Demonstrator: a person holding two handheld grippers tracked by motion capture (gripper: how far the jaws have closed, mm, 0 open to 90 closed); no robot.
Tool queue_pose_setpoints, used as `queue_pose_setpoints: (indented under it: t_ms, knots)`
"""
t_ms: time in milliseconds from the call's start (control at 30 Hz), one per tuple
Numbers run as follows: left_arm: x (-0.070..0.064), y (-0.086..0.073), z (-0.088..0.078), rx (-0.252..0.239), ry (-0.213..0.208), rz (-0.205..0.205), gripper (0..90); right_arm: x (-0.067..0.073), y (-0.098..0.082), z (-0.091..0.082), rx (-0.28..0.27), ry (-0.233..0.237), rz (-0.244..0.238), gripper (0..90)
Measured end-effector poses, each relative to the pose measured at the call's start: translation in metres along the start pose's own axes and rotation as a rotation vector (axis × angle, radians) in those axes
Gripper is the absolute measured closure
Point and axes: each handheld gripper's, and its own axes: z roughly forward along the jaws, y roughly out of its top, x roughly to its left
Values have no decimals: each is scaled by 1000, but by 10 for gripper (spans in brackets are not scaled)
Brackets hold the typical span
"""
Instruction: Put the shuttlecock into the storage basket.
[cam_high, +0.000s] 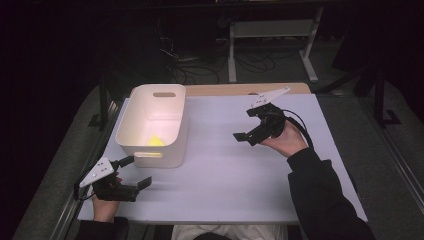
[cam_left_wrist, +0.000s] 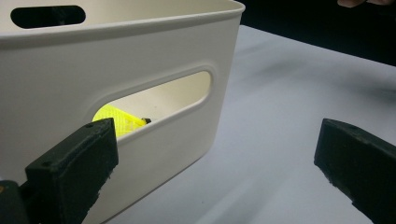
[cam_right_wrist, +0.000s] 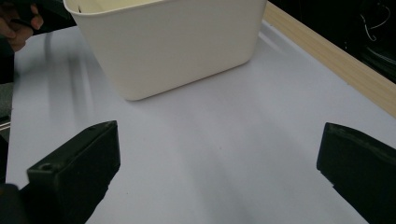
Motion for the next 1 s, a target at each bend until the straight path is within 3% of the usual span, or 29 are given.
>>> queue_pose_setpoints:
  t_ms: [1000]
  knots:
    - [0, 0, 0, 2, 1, -1, 0, -6, -50, -26, -15, -49, 70, 0]
